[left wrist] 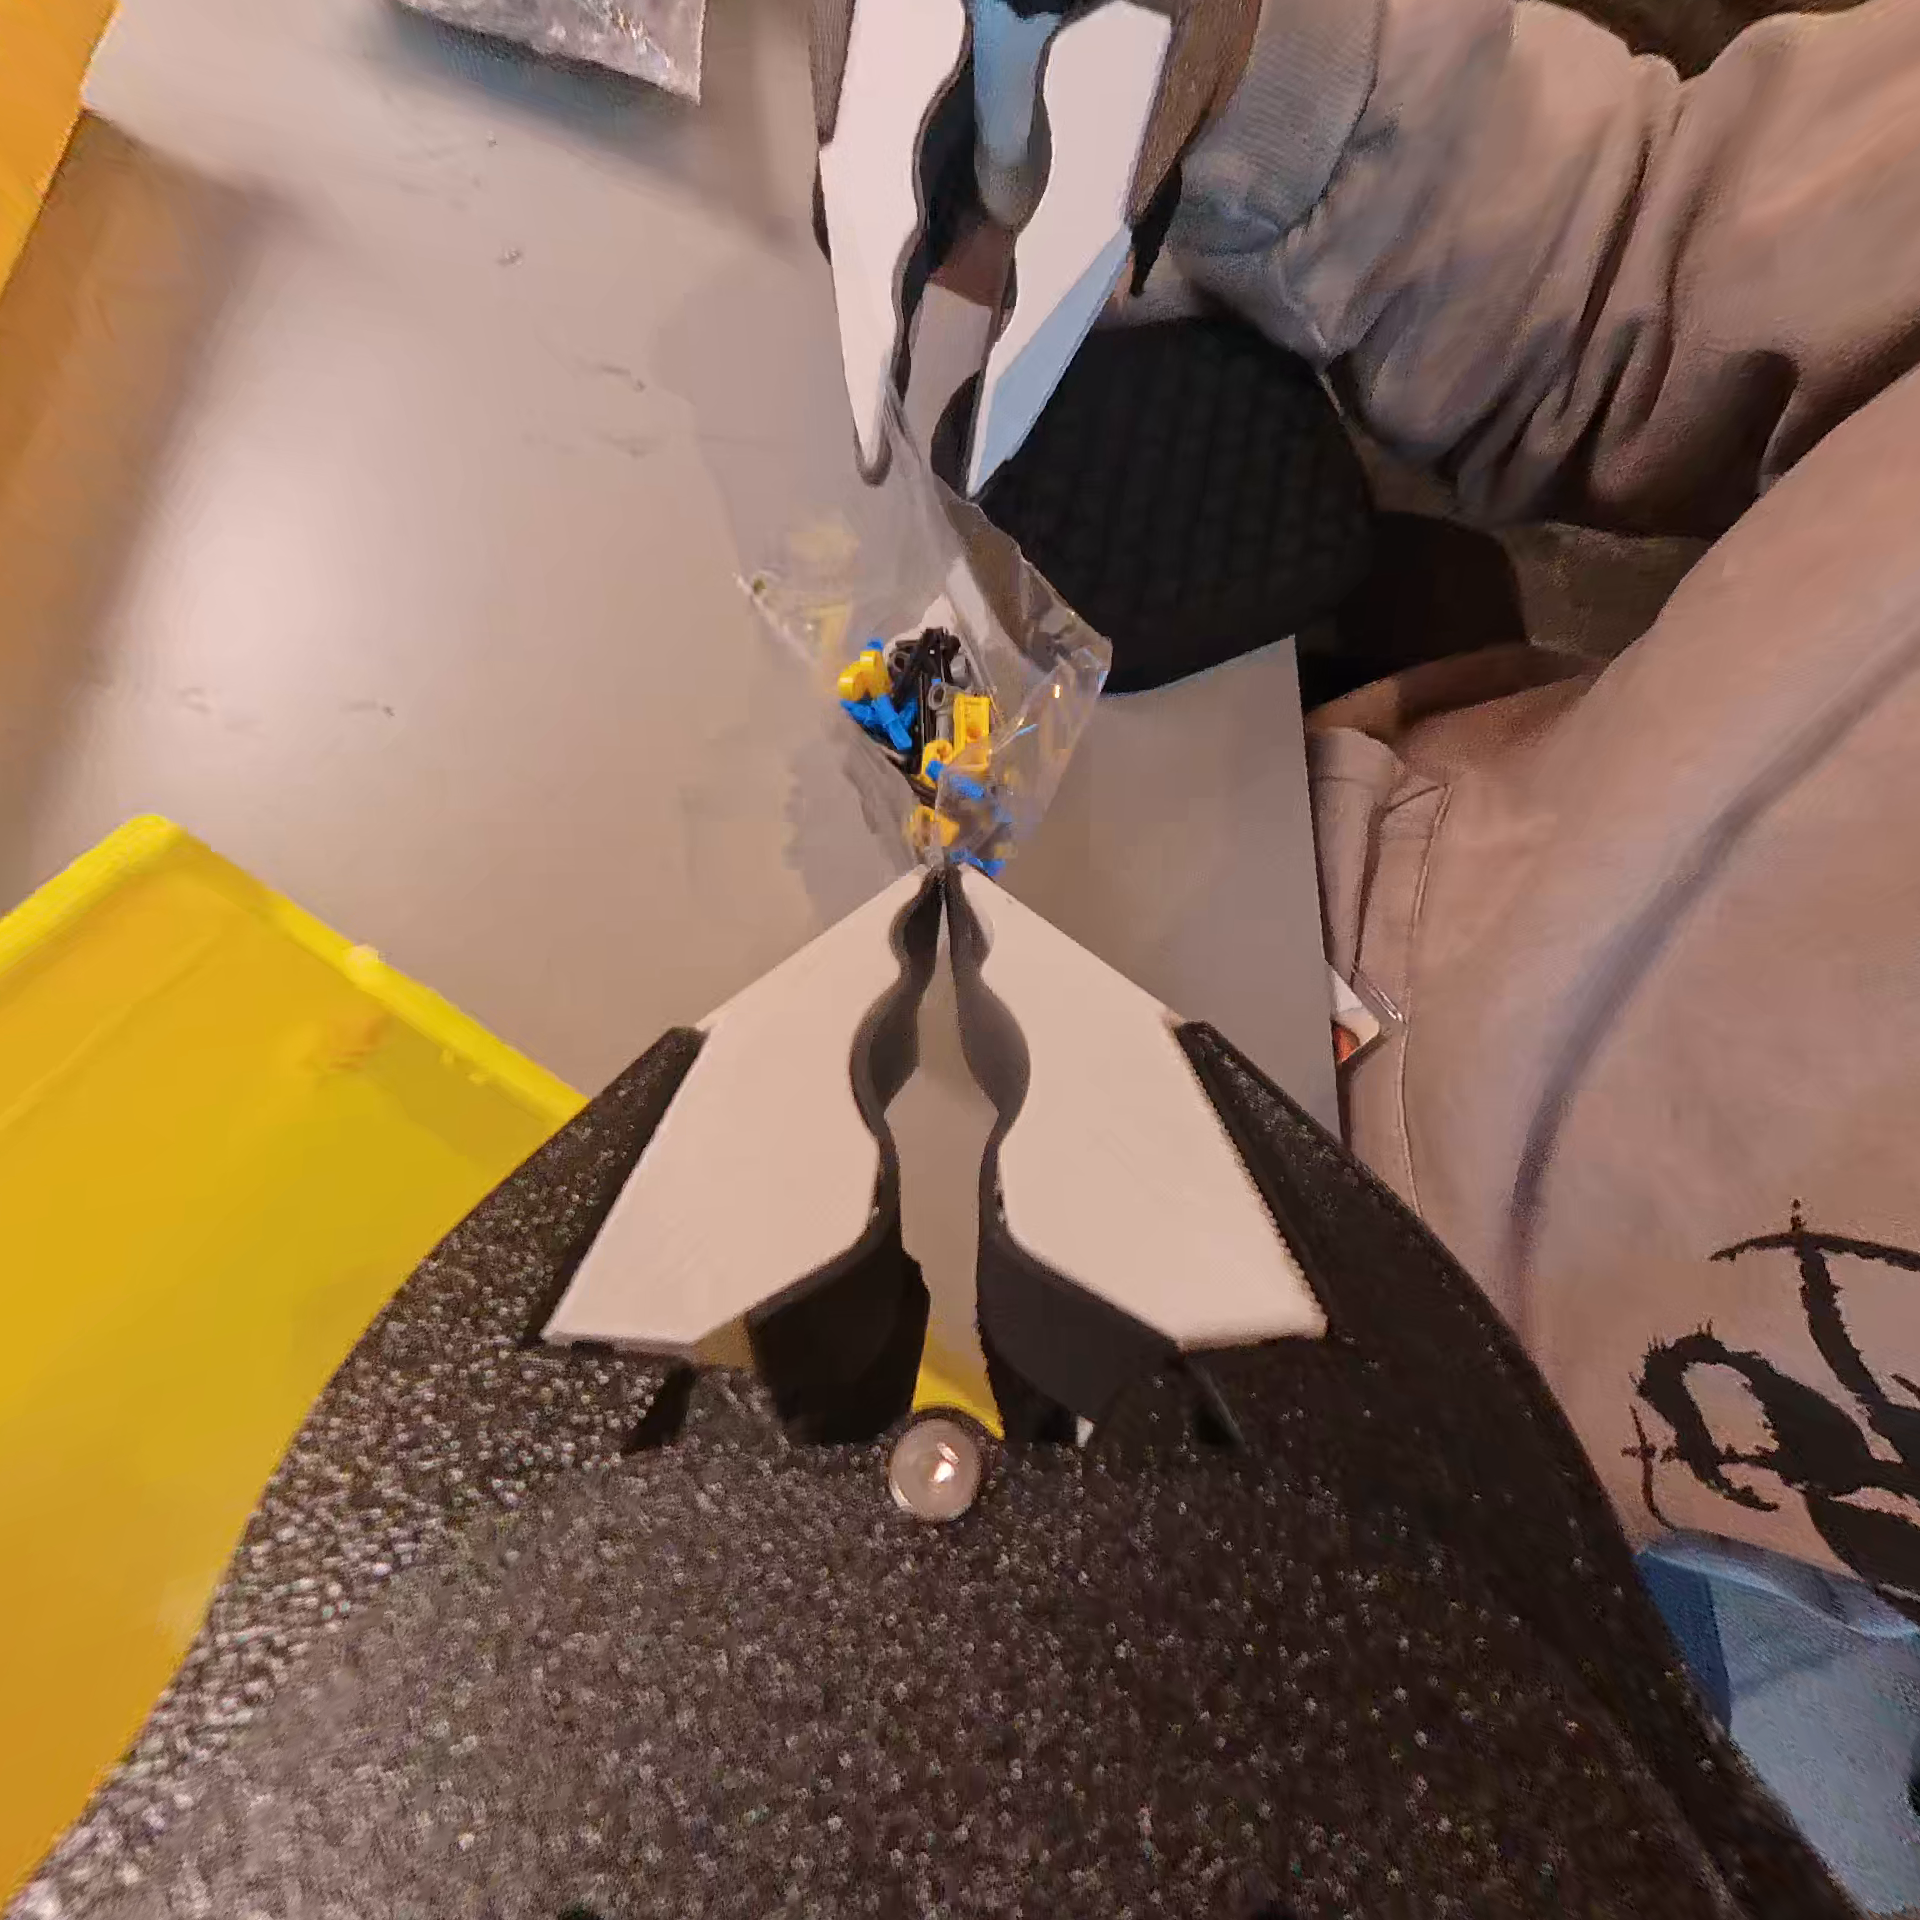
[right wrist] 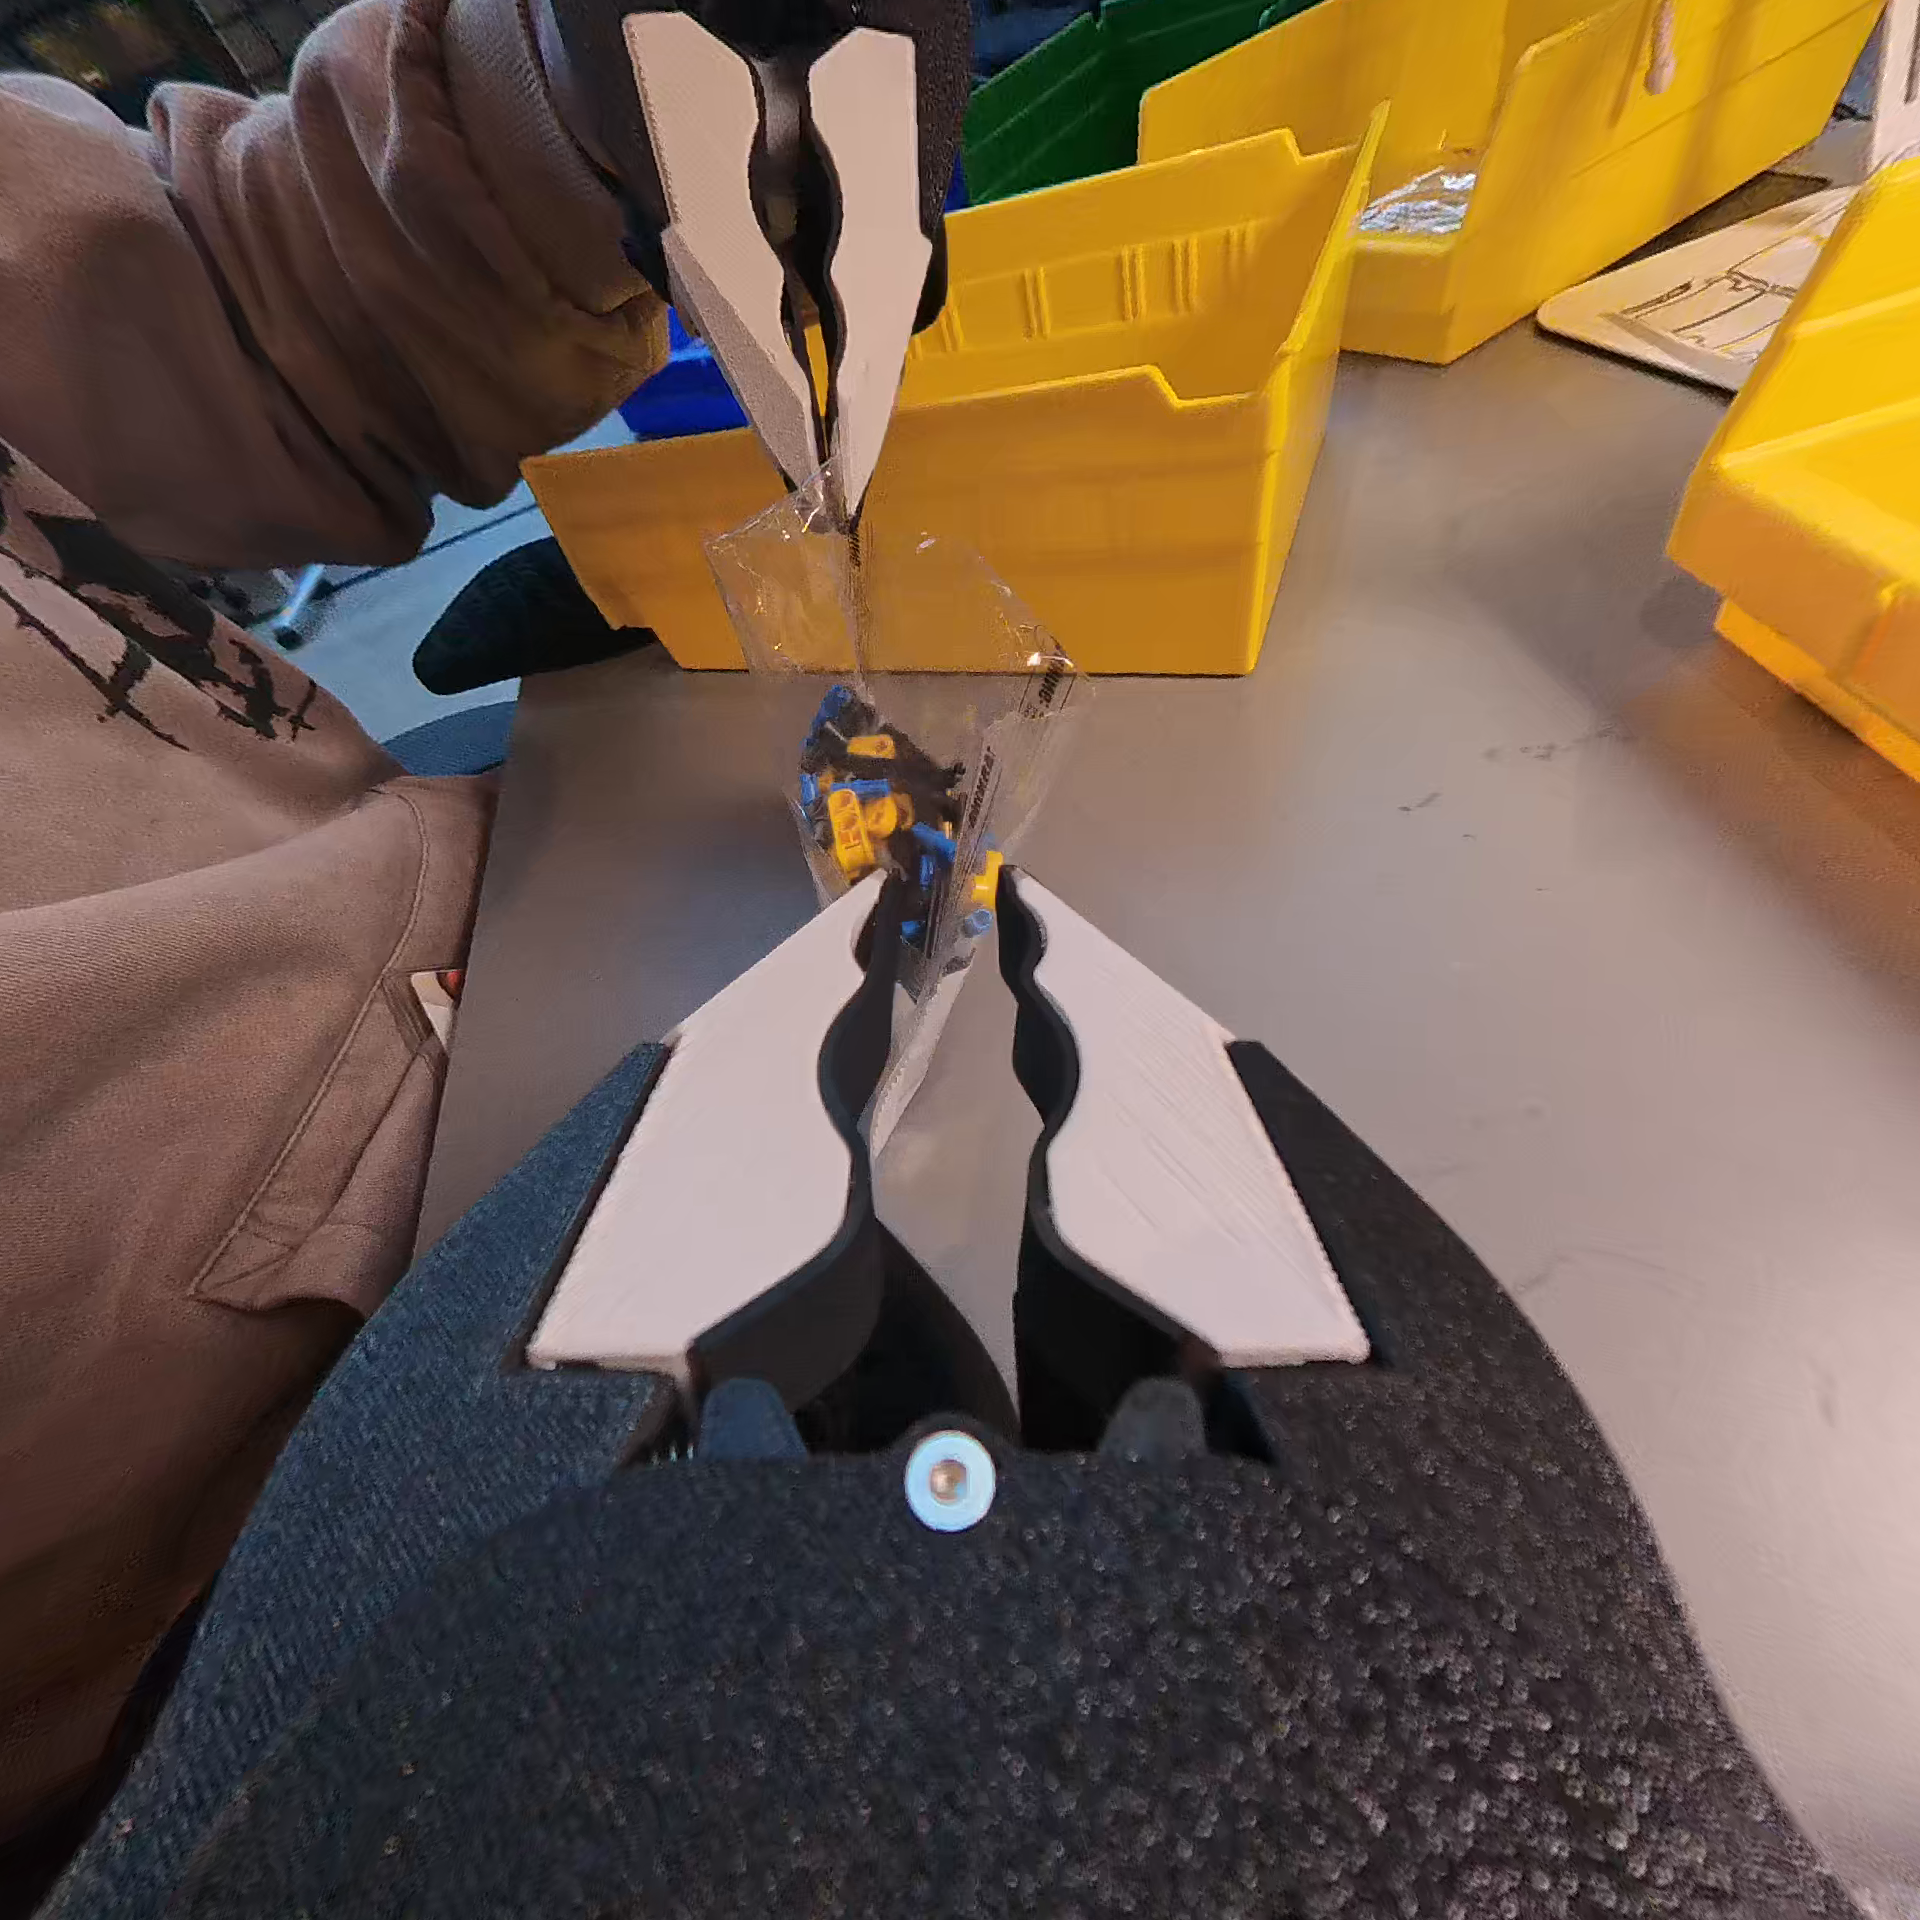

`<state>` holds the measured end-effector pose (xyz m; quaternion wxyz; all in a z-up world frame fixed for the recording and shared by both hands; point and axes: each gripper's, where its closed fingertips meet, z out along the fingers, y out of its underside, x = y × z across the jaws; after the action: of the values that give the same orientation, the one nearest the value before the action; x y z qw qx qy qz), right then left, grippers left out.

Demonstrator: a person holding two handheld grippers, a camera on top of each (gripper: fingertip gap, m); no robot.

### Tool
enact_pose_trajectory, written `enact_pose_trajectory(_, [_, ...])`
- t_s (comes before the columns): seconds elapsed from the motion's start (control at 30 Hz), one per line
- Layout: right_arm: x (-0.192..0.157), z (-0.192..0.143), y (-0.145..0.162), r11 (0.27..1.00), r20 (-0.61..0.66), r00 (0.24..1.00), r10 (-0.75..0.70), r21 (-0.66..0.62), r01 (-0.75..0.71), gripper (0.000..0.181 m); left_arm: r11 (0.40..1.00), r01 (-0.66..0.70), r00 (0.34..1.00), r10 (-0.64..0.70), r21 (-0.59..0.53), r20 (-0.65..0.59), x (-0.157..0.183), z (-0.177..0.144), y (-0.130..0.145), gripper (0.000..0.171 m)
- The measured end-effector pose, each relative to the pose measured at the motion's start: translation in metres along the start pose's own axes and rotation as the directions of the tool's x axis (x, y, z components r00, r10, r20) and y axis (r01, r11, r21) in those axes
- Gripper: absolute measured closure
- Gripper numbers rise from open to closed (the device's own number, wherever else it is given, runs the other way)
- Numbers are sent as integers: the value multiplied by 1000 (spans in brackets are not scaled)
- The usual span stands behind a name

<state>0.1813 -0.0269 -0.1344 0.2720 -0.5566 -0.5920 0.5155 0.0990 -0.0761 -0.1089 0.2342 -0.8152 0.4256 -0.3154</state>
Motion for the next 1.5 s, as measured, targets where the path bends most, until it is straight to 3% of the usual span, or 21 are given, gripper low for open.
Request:
enact_pose_trajectory(0.07, [-4, 1, 1, 1000, 7, 1000, -28, 9, 28, 181, 1000, -3, 1000, 3, 25, -1, 3, 0, -3, 171])
enact_pose_trajectory(0.27, [-11, -11, -11, 998, 4, 998, -65, 0, 65, 180, 997, 28, 999, -26, 70, -18, 8, -11, -6, 171])
enact_pose_trajectory(0.37, [-7, -2, 3, 1000, 17, 1000, -9, -24, 9, 153, 997, 30, 1000, -30, 68, -2, 4, -2, 2, 171])
enact_pose_trajectory(0.4, [-7, 3, 7, 999, 20, 1000, -1, -32, 2, 152, 995, 36, 999, -34, 90, -17, 6, -1, 0, 171])
enact_pose_trajectory(0.47, [-10, 9, 6, 999, 20, 999, -41, -30, 42, 177, 995, 24, 1000, -24, 101, 0, 5, -4, -1, 171])
enact_pose_trajectory(0.5, [-12, 9, 3, 997, 19, 997, -72, -33, 72, 181, 995, 16, 1000, -17, 100, 2, 5, -6, 0, 171])
enact_pose_trajectory(0.63, [-18, 0, -8, 996, 46, 996, -79, -35, 81, 181, 993, 24, 999, -26, 113, 21, 2, -21, 3, 171])
enact_pose_trajectory(0.93, [-19, 8, 4, 998, 69, 997, -46, -39, 49, 181, 984, 47, 999, -49, 174, 8, 5, -24, 19, 171])
enact_pose_trajectory(1.0, [-22, 9, 3, 995, 73, 995, -70, -61, 74, 178, 989, -3, 998, -6, 147, 63, 4, -23, 20, 171])
enact_pose_trajectory(1.07, [-23, 15, 4, 993, 70, 995, -77, -83, 83, 164, 992, -49, 995, 38, 119, 91, 7, -19, 21, 171])
enact_pose_trajectory(1.1, [-24, 18, 4, 992, 75, 994, -78, -88, 85, 164, 992, -58, 994, 47, 113, 104, 6, -18, 21, 171])
enact_pose_trajectory(1.17, [-24, 21, 6, 990, 76, 992, -97, -92, 104, 181, 991, -68, 992, 56, 114, 110, 6, -19, 21, 171])
enact_pose_trajectory(1.4, [-27, 5, -1, 995, 86, 992, -88, -35, 92, 181, 988, -84, 991, 68, 133, 119, 10, -31, 27, 171])
enact_pose_trajectory(1.5, [-24, 11, 8, 990, 65, 992, -106, -82, 111, 181, 989, -112, 985, 98, 97, 139, 10, -23, 32, 171])
